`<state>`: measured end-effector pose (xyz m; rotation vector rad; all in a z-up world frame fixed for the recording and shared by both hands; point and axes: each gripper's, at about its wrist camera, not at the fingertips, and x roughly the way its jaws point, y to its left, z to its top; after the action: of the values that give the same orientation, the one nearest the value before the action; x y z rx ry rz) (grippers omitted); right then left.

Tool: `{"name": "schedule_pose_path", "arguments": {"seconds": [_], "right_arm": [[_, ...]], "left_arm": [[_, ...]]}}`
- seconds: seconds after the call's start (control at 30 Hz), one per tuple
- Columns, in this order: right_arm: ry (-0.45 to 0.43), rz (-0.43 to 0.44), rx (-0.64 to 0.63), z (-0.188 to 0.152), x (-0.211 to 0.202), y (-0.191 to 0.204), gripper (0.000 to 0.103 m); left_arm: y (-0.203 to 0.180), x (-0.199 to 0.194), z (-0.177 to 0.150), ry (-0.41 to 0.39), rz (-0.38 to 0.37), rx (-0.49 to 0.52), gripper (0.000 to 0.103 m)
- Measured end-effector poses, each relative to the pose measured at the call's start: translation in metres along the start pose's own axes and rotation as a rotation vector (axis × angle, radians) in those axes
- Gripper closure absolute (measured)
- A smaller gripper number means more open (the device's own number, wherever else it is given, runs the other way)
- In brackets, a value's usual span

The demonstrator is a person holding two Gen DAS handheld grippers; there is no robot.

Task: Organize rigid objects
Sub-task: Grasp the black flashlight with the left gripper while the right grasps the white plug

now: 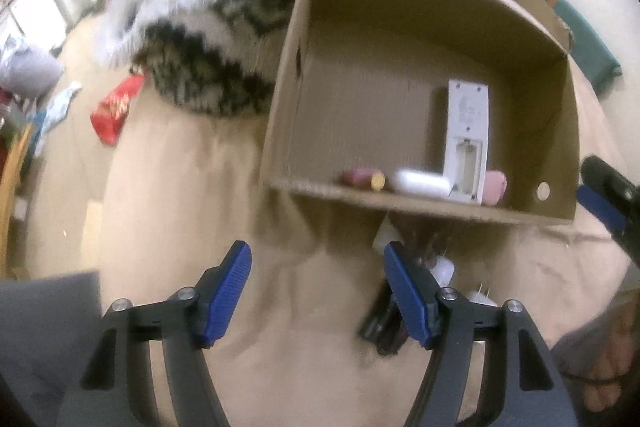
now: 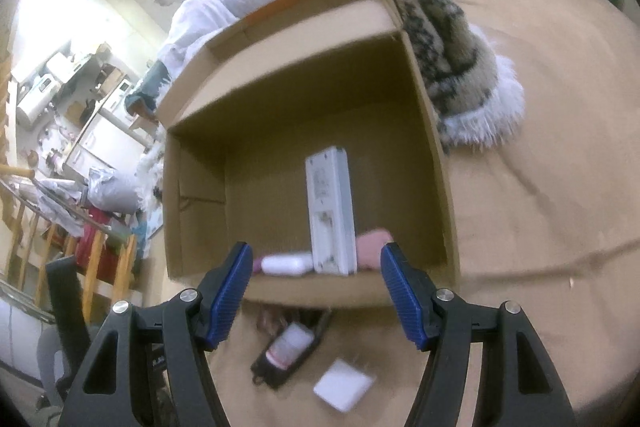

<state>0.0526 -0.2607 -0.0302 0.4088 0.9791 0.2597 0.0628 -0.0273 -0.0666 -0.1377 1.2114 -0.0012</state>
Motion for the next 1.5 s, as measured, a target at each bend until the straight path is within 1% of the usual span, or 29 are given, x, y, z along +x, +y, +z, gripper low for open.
{"name": "schedule_pose_path", "arguments": {"seconds": [0.03, 0.07, 0.1, 0.13, 0.2, 0.27, 0.37, 0.43, 0.5, 0.53, 0.57, 0.6, 0.7, 0.77, 0.83, 0.93, 1.03, 1.1, 1.23, 1.3, 1.37, 1.4, 1.5], "right_arm": [[0.007, 0.0, 0.009, -0.005, -0.001, -0.001, 0.033], [0.017, -0.002, 0.018, -0.009, -0.001, -0.002, 0.033], [0.029, -0.011, 0.025, -0.014, -0.001, -0.003, 0.033], [0.04, -0.019, 0.03, -0.018, 0.0, -0.003, 0.033], [0.066, -0.038, 0.044, -0.025, 0.003, -0.006, 0.033], [0.082, -0.048, 0.058, -0.03, 0.005, -0.009, 0.033], [0.092, -0.055, 0.072, -0.031, 0.008, -0.013, 0.033], [0.092, -0.063, 0.075, -0.031, 0.009, -0.015, 0.033], [0.102, -0.069, 0.081, -0.032, 0.012, -0.017, 0.033], [0.111, -0.074, 0.081, -0.033, 0.013, -0.018, 0.033], [0.122, -0.082, 0.081, -0.034, 0.016, -0.018, 0.033], [0.133, -0.09, 0.08, -0.035, 0.018, -0.019, 0.033], [0.17, -0.098, 0.086, -0.038, 0.025, -0.023, 0.033], [0.195, -0.097, 0.089, -0.04, 0.029, -0.024, 0.033], [0.23, -0.094, 0.083, -0.044, 0.034, -0.024, 0.033], [0.285, -0.084, 0.072, -0.05, 0.042, -0.022, 0.033], [0.381, -0.075, 0.09, -0.061, 0.057, -0.023, 0.033], [0.436, -0.07, 0.119, -0.069, 0.066, -0.025, 0.033], [0.48, -0.076, 0.131, -0.081, 0.079, -0.024, 0.033], [0.497, -0.109, 0.105, -0.085, 0.087, -0.02, 0.033], [0.504, -0.147, 0.07, -0.089, 0.094, -0.014, 0.033], [0.501, -0.161, 0.054, -0.089, 0.096, -0.012, 0.033], [0.489, -0.203, 0.002, -0.092, 0.101, -0.004, 0.034]], "left_arm": [[-0.003, 0.007, -0.004, 0.037, -0.032, 0.015, 0.036], [-0.01, 0.017, -0.008, 0.089, -0.066, 0.053, 0.036], [-0.016, 0.027, -0.014, 0.131, -0.082, 0.089, 0.036], [-0.022, 0.035, -0.02, 0.16, -0.076, 0.121, 0.036], [-0.026, 0.044, -0.029, 0.173, -0.063, 0.149, 0.036], [-0.028, 0.051, -0.033, 0.192, -0.065, 0.165, 0.038], [-0.027, 0.059, -0.037, 0.221, -0.09, 0.16, 0.049], [-0.027, 0.061, -0.037, 0.224, -0.107, 0.159, 0.054], [-0.03, 0.065, -0.036, 0.229, -0.119, 0.172, 0.063], [-0.032, 0.066, -0.035, 0.226, -0.121, 0.178, 0.066], [-0.034, 0.069, -0.034, 0.223, -0.12, 0.19, 0.073], [-0.035, 0.072, -0.033, 0.23, -0.125, 0.199, 0.078], [-0.036, 0.074, -0.032, 0.236, -0.143, 0.215, 0.081], [-0.033, 0.069, -0.034, 0.242, -0.164, 0.194, 0.084], [-0.023, 0.06, -0.037, 0.243, -0.165, 0.153, 0.084], [-0.003, 0.047, -0.045, 0.236, -0.122, 0.102, 0.085], [0.019, 0.044, -0.053, 0.236, -0.083, 0.031, 0.085], [0.03, 0.047, -0.057, 0.252, -0.072, -0.006, 0.085], [0.031, 0.059, -0.056, 0.269, -0.054, -0.015, 0.084], [0.025, 0.066, -0.05, 0.258, -0.036, -0.011, 0.083], [0.009, 0.071, -0.042, 0.243, -0.013, -0.002, 0.08], [0.005, 0.073, -0.041, 0.238, -0.006, 0.006, 0.078], [-0.007, 0.08, -0.035, 0.227, 0.021, 0.053, 0.077]]}}
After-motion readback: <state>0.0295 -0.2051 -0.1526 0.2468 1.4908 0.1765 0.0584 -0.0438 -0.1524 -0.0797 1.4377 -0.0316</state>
